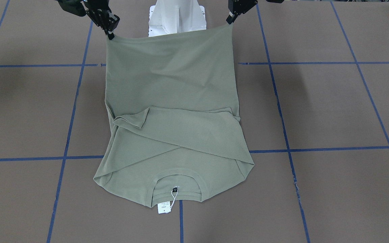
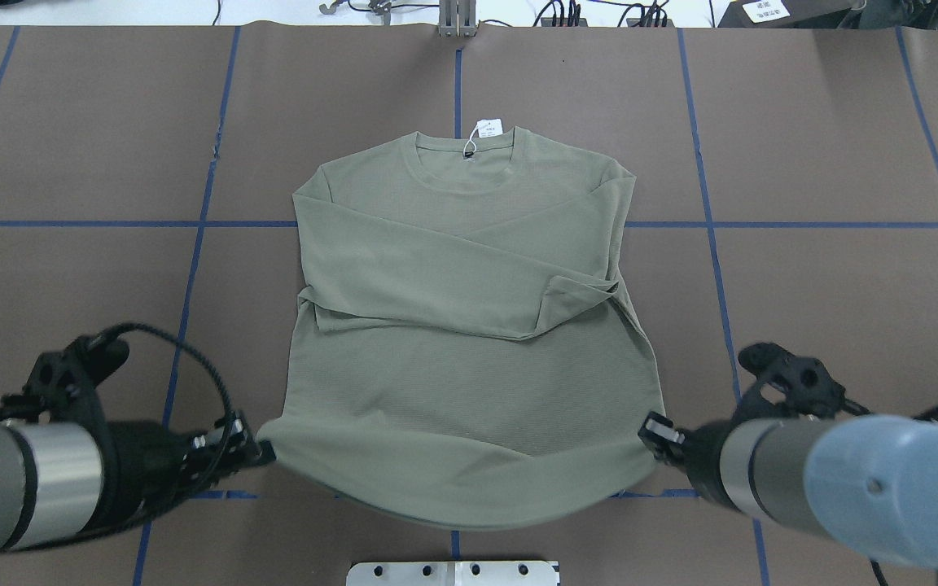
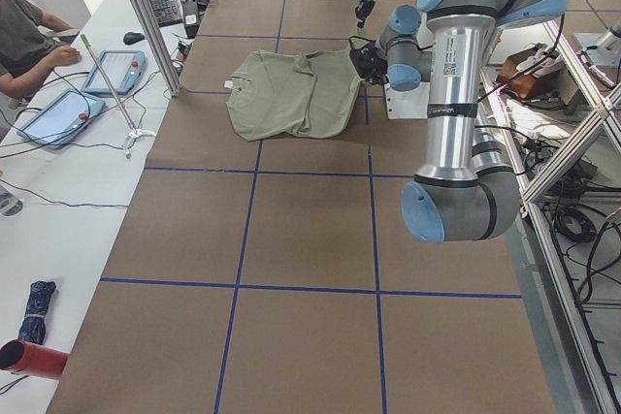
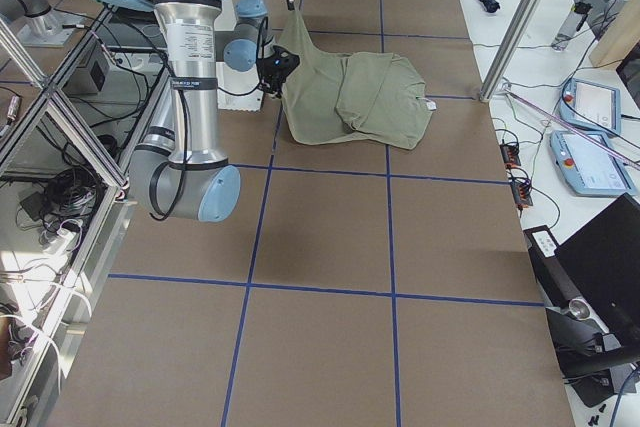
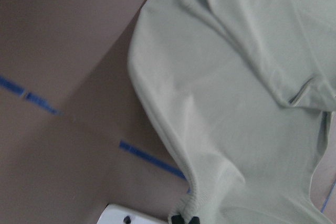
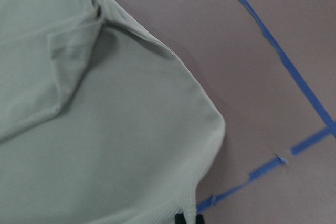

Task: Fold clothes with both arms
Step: 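Lift the hem with both grippers and fold it toward the collar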

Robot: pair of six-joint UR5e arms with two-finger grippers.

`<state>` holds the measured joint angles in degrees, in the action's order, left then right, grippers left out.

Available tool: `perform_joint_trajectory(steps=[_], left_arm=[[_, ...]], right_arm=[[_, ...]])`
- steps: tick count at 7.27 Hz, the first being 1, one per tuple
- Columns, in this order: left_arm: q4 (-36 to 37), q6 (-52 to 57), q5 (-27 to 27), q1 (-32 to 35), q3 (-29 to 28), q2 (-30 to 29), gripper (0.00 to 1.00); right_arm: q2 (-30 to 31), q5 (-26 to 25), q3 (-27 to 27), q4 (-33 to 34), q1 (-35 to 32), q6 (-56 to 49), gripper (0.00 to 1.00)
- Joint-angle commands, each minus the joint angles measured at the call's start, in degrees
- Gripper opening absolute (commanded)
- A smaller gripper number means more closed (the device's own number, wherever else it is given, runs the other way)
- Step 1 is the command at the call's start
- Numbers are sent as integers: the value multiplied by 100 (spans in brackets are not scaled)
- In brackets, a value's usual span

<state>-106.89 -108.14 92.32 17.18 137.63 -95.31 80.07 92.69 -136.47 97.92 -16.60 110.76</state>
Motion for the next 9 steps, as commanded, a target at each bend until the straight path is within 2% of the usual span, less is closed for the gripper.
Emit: perform_joint_trajectory(steps=[1, 2, 4, 5, 6, 7, 8, 9], left_arm=[[81, 1134, 371, 1335, -1503, -1090, 0], [20, 1581, 400, 1819, -2102, -1364, 0], [-129, 2033, 392, 2340, -3017, -1769, 0], [-617, 2069, 357, 2403, -3771, -2024, 0], [-1240, 2069, 339, 2430, -4387, -2131, 0], [-1577, 2061, 330, 2422, -5072, -2402, 0], [-1928, 2061, 321, 2430, -5531, -2578, 0], [-2193, 2069, 69, 2439, -5814, -2597, 0]], right_arm=[[-1156, 1168, 1406, 131, -1708, -1585, 0], [-1412, 1242, 2039, 78, -2203, -2254, 0], [-2299, 1243, 3488, 78, -2759, -2786, 0], [-2633, 1234, 4183, 34, -2874, -3127, 0], [-2898, 1208, 4990, -627, -2893, -3166, 0], [-2935, 1199, 5564, -1382, -2893, -3157, 0], [-3092, 1190, 6040, -1686, -2902, -3157, 0], [-3268, 1190, 6392, -1750, -2919, -3183, 0]])
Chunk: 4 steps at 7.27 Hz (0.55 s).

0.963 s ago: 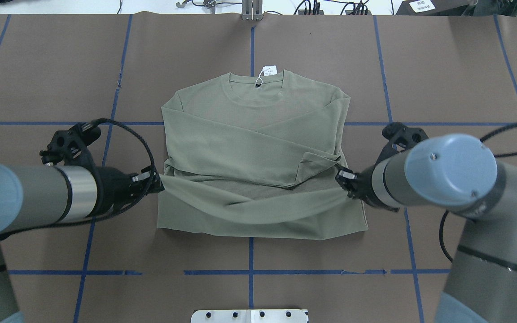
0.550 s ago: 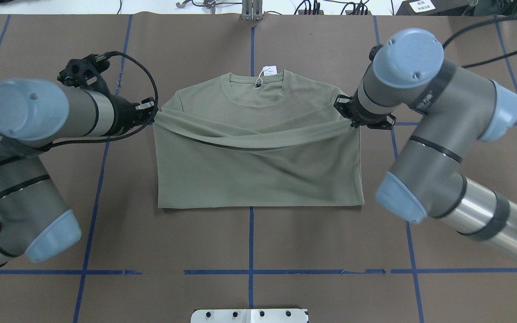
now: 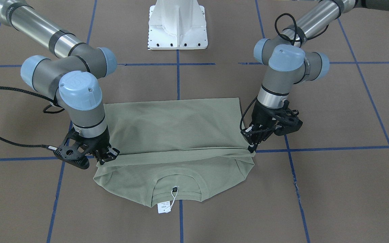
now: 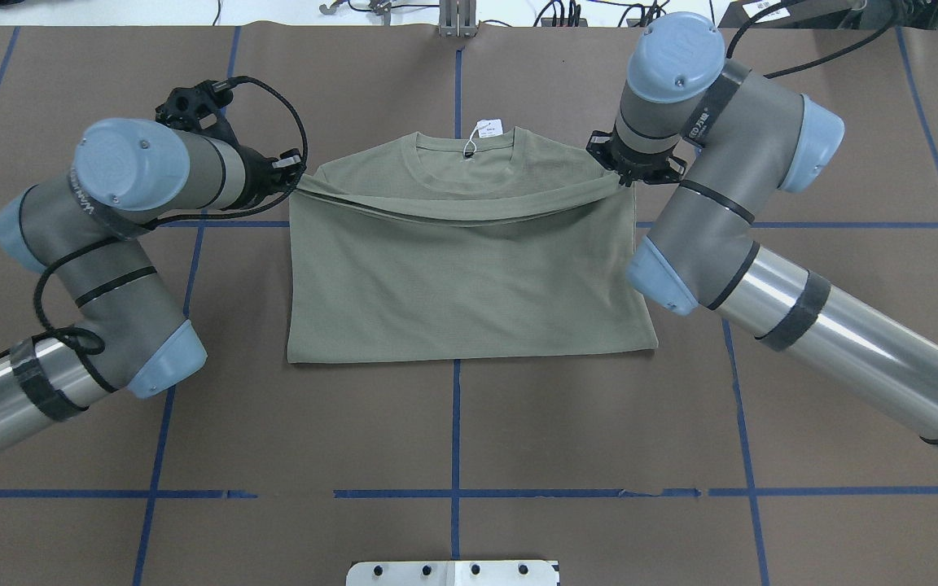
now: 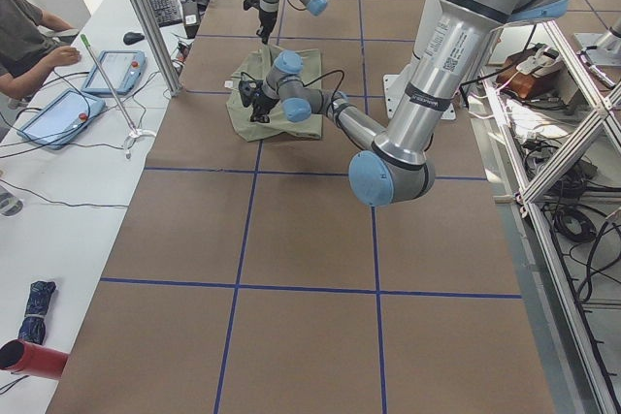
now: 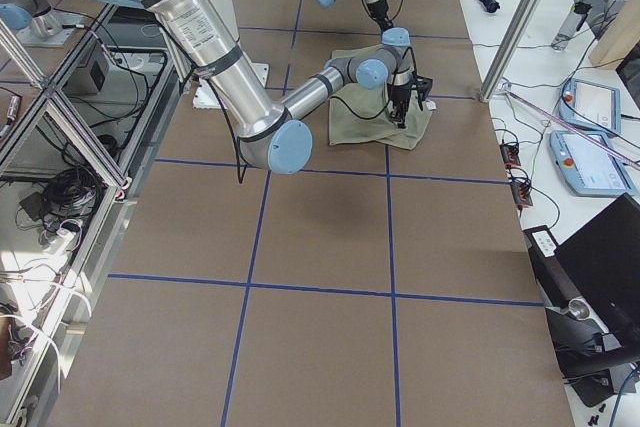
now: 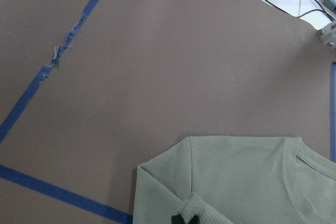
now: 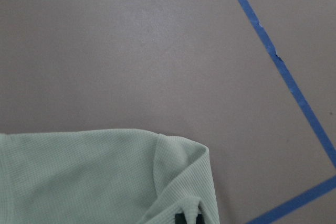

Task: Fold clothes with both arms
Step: 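Lift the hem with both grippers and fold it toward the collar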

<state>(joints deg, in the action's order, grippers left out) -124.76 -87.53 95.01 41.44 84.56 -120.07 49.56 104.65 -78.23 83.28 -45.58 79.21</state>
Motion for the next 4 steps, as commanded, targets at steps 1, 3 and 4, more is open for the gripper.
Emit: perform_joint_trajectory(steps=[1, 3, 4], left_arm=[[-565, 8, -281, 30, -693, -148, 0], [-611, 95, -273, 100, -739, -148, 0], [-620, 182, -273, 101, -739, -157, 0]], right_arm=[[-228, 3, 746, -495, -91, -46, 0], [-245, -6, 1003, -752, -188, -116, 0], [-280, -6, 1003, -743, -180, -116, 0]])
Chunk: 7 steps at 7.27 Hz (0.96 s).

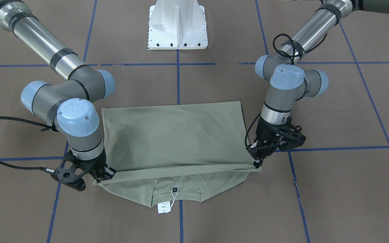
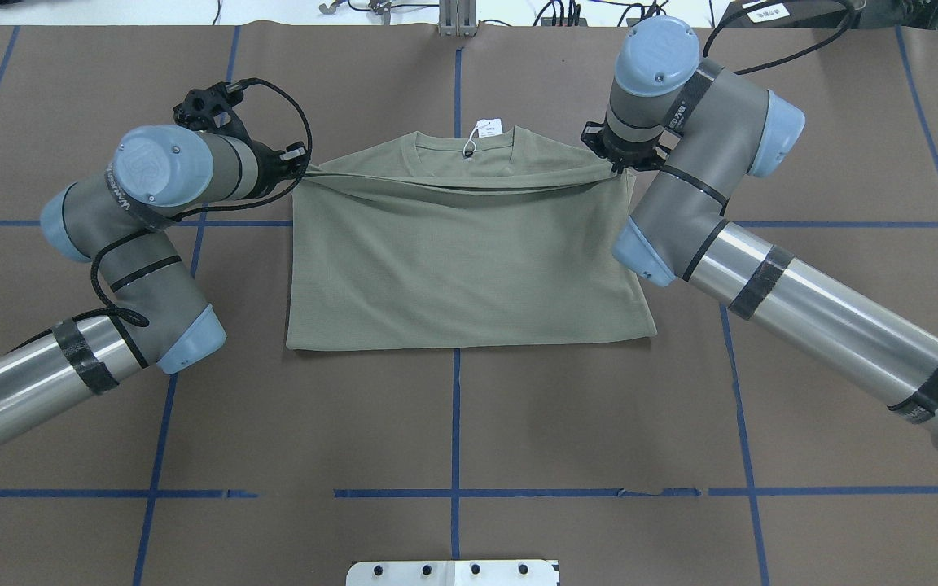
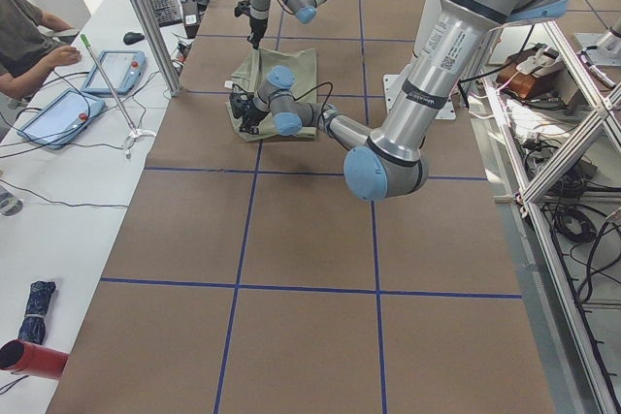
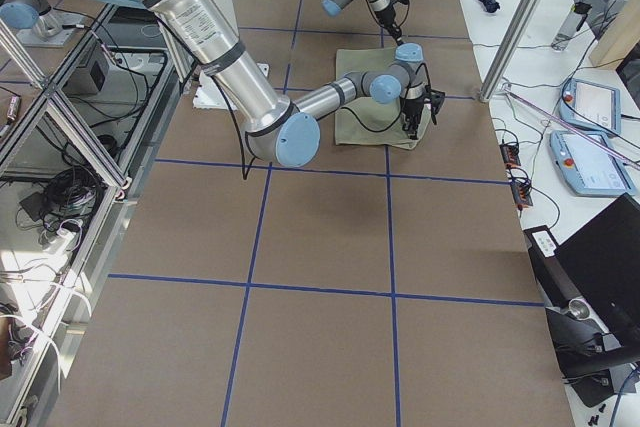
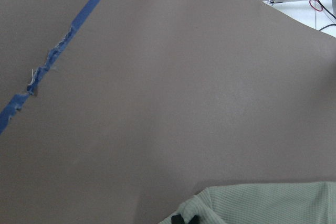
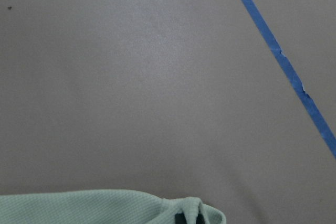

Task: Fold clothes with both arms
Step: 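Lift the hem with both grippers and fold it toward the collar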

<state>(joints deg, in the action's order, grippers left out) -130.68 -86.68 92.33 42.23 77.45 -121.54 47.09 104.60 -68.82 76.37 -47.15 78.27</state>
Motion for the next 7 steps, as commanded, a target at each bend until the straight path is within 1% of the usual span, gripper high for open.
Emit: perform_joint_trajectory(steps=[1, 2, 3, 4, 5, 6, 7], left_arm=[[-37, 107, -5, 22, -36, -10, 20], [-37, 116, -5, 22, -45, -10, 43], [-37, 116, 4, 31, -45, -10, 50], [-185, 116, 13, 48, -45, 7, 50], [-430, 116, 48, 66, -37, 25, 50], [-441, 116, 65, 75, -28, 51, 50], [-441, 124, 74, 84, -28, 60, 50]], right_arm=[[-42, 8, 53, -60, -22, -23, 0], [-69, 8, 62, -60, -13, -23, 36], [-95, 8, 19, -69, -13, 4, 54], [-113, 69, -225, -43, -22, 39, 70], [192, 339, -941, 157, -74, 74, 75], [978, 559, -1967, 203, 38, 327, 83], [1517, 535, -2647, 151, 301, 929, 85]])
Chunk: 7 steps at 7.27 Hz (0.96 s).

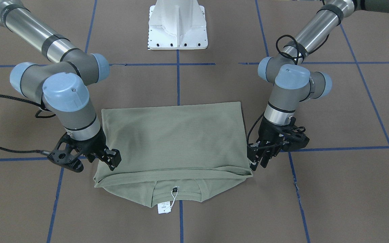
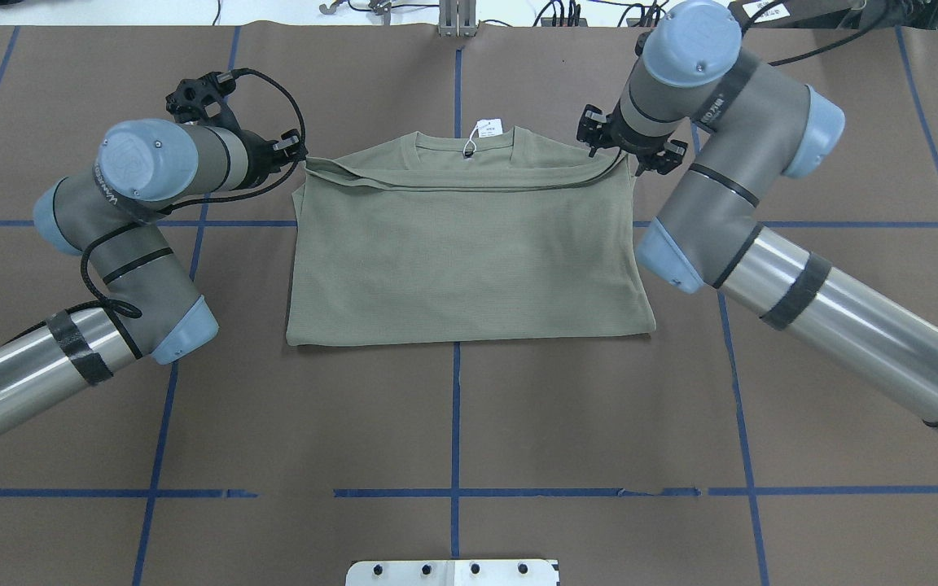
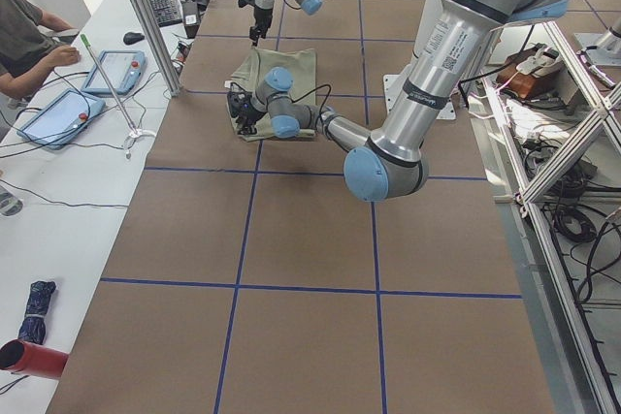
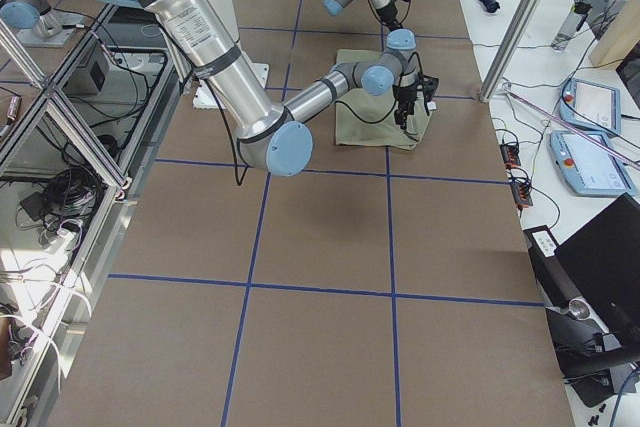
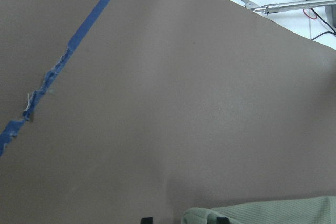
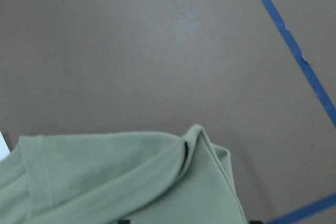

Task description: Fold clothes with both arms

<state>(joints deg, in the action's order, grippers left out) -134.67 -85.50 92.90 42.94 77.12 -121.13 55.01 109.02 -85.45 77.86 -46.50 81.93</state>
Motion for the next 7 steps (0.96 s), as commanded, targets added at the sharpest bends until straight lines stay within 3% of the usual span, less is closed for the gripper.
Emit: perform_joint_trajectory(steps=[1, 3, 6, 7], left_arm=[[-42, -2, 27, 13, 5, 19, 50], [-42, 7, 27, 4, 49, 36, 50], [-42, 16, 18, 4, 92, 28, 50], [-33, 16, 18, 4, 101, 28, 50]], right_arm=[[1105, 93, -1435, -16, 482, 1257, 85], [1380, -73, -1484, -8, 1027, 2035, 86], [1645, -56, -1475, -7, 1160, 2055, 83], [1645, -47, -1475, 1, 1213, 2055, 71]])
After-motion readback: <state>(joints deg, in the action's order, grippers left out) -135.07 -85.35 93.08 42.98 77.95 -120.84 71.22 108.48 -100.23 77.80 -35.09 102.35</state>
